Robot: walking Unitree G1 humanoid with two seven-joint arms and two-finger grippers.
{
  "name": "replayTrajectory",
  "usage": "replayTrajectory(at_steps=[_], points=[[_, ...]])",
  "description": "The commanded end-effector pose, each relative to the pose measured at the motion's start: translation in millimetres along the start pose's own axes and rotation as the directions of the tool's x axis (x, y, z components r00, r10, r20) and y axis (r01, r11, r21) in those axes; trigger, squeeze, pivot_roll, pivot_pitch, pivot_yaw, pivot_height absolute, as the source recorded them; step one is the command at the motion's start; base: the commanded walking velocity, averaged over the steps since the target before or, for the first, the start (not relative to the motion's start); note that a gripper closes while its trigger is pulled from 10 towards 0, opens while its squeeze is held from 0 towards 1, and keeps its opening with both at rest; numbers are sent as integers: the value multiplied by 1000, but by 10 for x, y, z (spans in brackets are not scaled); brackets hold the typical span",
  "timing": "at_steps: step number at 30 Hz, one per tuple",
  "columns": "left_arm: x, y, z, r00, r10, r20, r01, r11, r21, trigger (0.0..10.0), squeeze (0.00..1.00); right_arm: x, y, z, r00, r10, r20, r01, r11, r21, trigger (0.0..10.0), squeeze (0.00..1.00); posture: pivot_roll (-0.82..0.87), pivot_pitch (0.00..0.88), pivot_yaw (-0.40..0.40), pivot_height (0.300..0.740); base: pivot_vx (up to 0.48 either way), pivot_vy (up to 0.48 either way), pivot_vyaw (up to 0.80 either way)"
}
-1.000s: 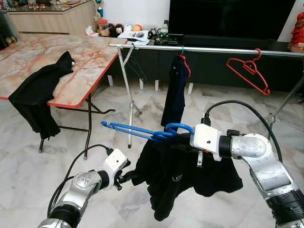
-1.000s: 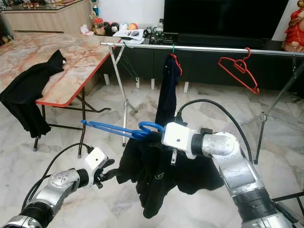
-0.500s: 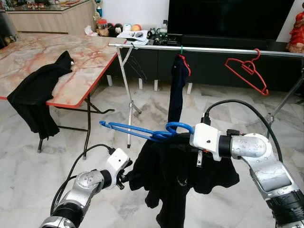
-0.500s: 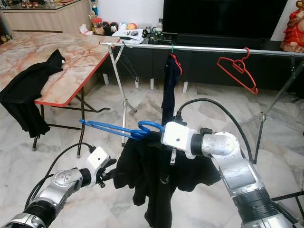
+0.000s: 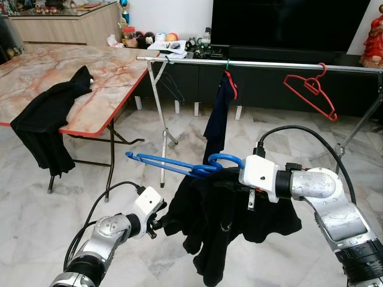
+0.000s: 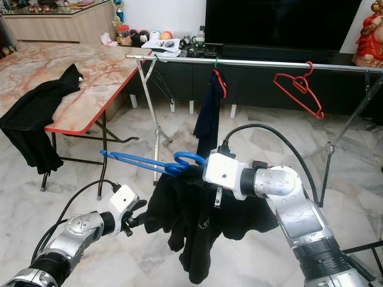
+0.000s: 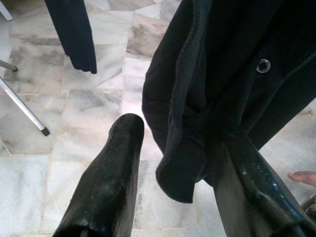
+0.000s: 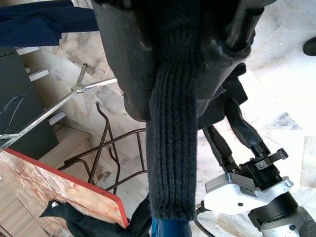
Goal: Hang hanger
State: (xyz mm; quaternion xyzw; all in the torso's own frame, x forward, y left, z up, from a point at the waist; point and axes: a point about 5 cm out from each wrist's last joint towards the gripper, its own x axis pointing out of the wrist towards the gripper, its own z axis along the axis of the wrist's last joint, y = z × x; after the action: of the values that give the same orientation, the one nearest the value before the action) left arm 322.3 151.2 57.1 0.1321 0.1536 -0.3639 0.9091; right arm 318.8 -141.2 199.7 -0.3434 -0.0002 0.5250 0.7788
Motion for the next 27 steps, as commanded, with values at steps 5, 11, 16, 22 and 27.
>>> replayTrajectory(at_steps=[5, 11, 16, 22, 27], points=[[61, -51, -53, 1000, 2, 15, 0, 990, -140, 10000, 0, -9, -108, 518, 984, -39, 177, 54, 995, -80, 10000, 0, 25, 7, 1, 740, 0, 0, 0], [70, -63, -76, 1000, 10, 16, -7, 984, -180, 10000, 0, -5, -112, 577, 979, -40, 201, 57, 995, -81, 10000, 0, 26, 12, -1, 740, 0, 0, 0], [76, -58, -77, 1000, 16, 19, -12, 981, -195, 3686, 0, -7, -108, 590, 979, -41, 201, 57, 996, -73, 10000, 0, 24, 15, -1, 740, 0, 0, 0], [55, -20, -68, 999, 25, 25, -20, 981, -193, 0, 0, -11, -104, 573, 981, -45, 191, 58, 996, -65, 10000, 0, 29, 16, -1, 740, 0, 0, 0], [11, 26, -71, 999, 31, 29, -25, 981, -190, 0, 0, -7, -107, 549, 982, -50, 184, 61, 997, -56, 10000, 0, 29, 16, -1, 740, 0, 0, 0]])
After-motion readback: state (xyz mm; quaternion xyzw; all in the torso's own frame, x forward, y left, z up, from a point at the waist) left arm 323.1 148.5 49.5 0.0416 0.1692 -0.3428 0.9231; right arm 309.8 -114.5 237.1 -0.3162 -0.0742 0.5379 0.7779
